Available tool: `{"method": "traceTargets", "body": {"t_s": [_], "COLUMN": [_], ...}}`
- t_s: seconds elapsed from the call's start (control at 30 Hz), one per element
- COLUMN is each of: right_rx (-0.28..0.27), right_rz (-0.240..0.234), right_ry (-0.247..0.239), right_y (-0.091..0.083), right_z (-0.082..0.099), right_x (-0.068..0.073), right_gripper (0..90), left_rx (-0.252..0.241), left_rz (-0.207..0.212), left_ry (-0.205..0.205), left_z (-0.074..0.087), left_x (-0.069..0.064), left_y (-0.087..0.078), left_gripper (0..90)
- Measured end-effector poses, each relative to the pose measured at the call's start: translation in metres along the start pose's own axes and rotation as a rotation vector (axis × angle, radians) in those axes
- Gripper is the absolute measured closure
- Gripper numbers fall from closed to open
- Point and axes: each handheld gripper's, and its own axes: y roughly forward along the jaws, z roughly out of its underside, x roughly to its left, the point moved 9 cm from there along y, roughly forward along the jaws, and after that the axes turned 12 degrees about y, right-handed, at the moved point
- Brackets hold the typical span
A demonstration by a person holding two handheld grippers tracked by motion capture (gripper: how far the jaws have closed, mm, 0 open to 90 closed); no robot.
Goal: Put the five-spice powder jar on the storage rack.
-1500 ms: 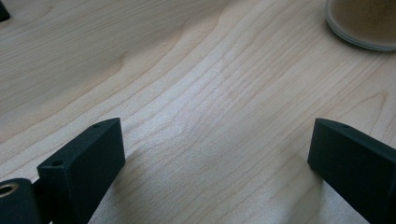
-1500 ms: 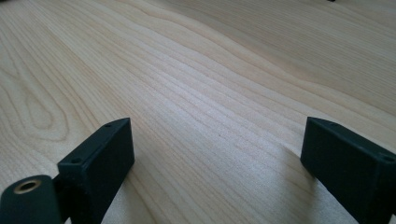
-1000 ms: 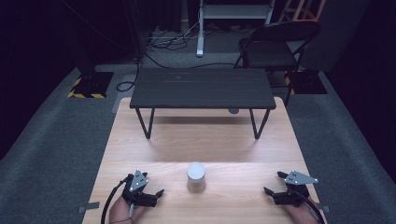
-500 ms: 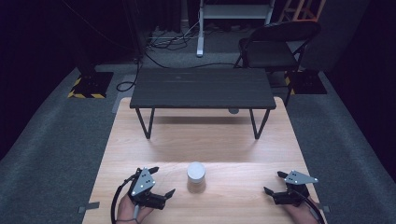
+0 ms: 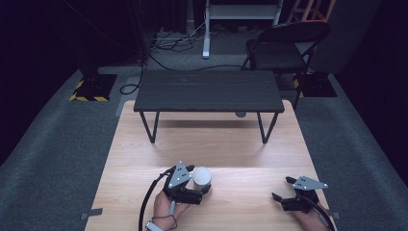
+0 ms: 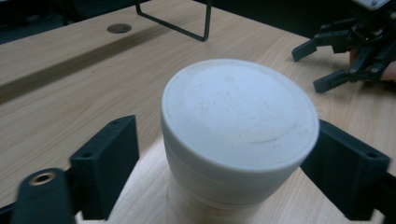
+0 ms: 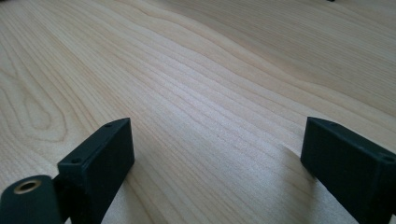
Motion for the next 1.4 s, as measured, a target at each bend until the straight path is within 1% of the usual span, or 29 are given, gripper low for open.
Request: {"method": "traceTargets", "body": {"t_s": [0.13,0.2,0.33,0.4,0.47,0.5,0.53,0.6,0.63,0.67,0.7,0.73,0.77,0.8,0.83,0.87,0.93,0.97,1.0,1.03,1.07,1.1,1.13,1.17,1.2,1.23,1.27,1.33,1.4], "right_rx": [0.001,0.001,0.001,0.002,0.002,0.002,0.002,0.002,0.002,0.002,0.002,0.002,0.002,0.002,0.002,0.002,0.002,0.002,0.002,0.002,0.002,0.002,0.002,0.002,0.002,0.003,0.003,0.003,0.003], "right_rz": [-0.001,-0.002,-0.003,-0.004,-0.005,-0.005,-0.005,-0.005,-0.006,-0.006,-0.006,-0.007,-0.007,-0.007,-0.008,-0.008,-0.008,-0.008,-0.008,-0.008,-0.008,-0.008,-0.009,-0.009,-0.010,-0.010,-0.011,-0.011,-0.012], "right_ry": [0.000,-0.001,-0.001,-0.002,-0.003,-0.003,-0.003,-0.003,-0.003,-0.003,-0.003,-0.004,-0.004,-0.004,-0.004,-0.004,-0.004,-0.004,-0.004,-0.005,-0.005,-0.005,-0.005,-0.005,-0.006,-0.007,-0.007,-0.007,-0.008], "right_y": [0.000,0.000,0.000,0.000,0.000,0.000,0.000,0.000,0.000,0.000,0.000,0.000,0.000,0.000,0.000,0.000,0.000,0.000,0.000,0.000,0.000,0.000,0.000,0.000,0.000,0.000,0.000,0.000,0.000], "right_z": [0.000,0.000,0.000,0.000,0.000,0.000,0.000,0.000,0.000,0.000,0.000,0.000,0.000,0.000,0.000,0.000,0.000,0.000,0.000,0.000,0.000,0.000,0.000,0.000,0.000,0.000,0.000,0.000,0.000], "right_x": [0.000,0.000,0.000,0.000,0.000,0.000,0.000,-0.001,-0.001,-0.001,-0.001,-0.001,-0.001,-0.001,-0.001,-0.001,-0.001,-0.001,-0.001,-0.001,-0.001,-0.001,-0.001,-0.001,-0.001,-0.001,-0.001,-0.001,-0.001], "right_gripper": [9.6,9.5,9.6,9.6,9.6,9.6,9.6,9.5,9.6,9.6,9.6,9.6,9.6,9.6,9.6,9.6,9.6,9.6,9.6,9.6,9.6,9.6,9.6,9.6,9.6,9.6,9.6,9.6,9.6], "left_rx": [-0.008,0.001,0.014,0.025,0.030,0.023,0.023,0.003,0.003,-0.008,-0.008,-0.015,-0.032,-0.032,-0.049,-0.049,-0.068,-0.074,-0.098,-0.115,-0.115,-0.133,-0.161,-0.161,-0.176,-0.184,-0.184,-0.198,-0.189], "left_rz": [0.026,-0.012,-0.027,-0.025,-0.017,-0.011,-0.011,-0.008,-0.008,-0.001,-0.001,0.003,0.007,0.007,0.006,0.006,0.007,0.009,0.007,0.011,0.011,0.013,0.009,0.009,-0.001,-0.009,-0.009,-0.019,-0.025], "left_ry": [-0.002,0.031,0.038,0.022,-0.007,-0.033,-0.033,-0.060,-0.060,-0.066,-0.066,-0.062,-0.042,-0.042,-0.020,-0.020,-0.009,-0.002,0.011,0.019,0.019,0.024,0.038,0.038,0.053,0.058,0.058,0.064,0.058], "left_z": [0.003,0.000,-0.002,-0.003,-0.004,-0.007,-0.007,-0.017,-0.017,-0.030,-0.030,-0.038,-0.057,-0.057,-0.080,-0.080,-0.105,-0.118,-0.143,-0.156,-0.156,-0.168,-0.193,-0.193,-0.218,-0.230,-0.230,-0.251,-0.267], "left_x": [0.000,-0.008,-0.012,-0.012,-0.010,-0.007,-0.007,-0.001,-0.001,0.005,0.005,0.008,0.016,0.016,0.025,0.025,0.037,0.044,0.057,0.064,0.064,0.070,0.082,0.082,0.095,0.101,0.101,0.114,0.130], "left_y": [0.003,0.003,0.002,0.002,0.001,-0.002,-0.002,-0.009,-0.009,-0.014,-0.014,-0.017,-0.022,-0.022,-0.027,-0.027,-0.031,-0.032,-0.036,-0.038,-0.038,-0.040,-0.044,-0.044,-0.046,-0.046,-0.046,-0.044,-0.038], "left_gripper": [33.0,33.6,33.8,33.8,33.9,33.9,33.9,33.8,33.8,33.8,33.8,33.8,33.8,33.8,33.8,33.8,33.8,33.8,33.8,33.8,33.8,33.8,33.8,33.8,33.8,33.8,33.8,33.7,33.7]}}
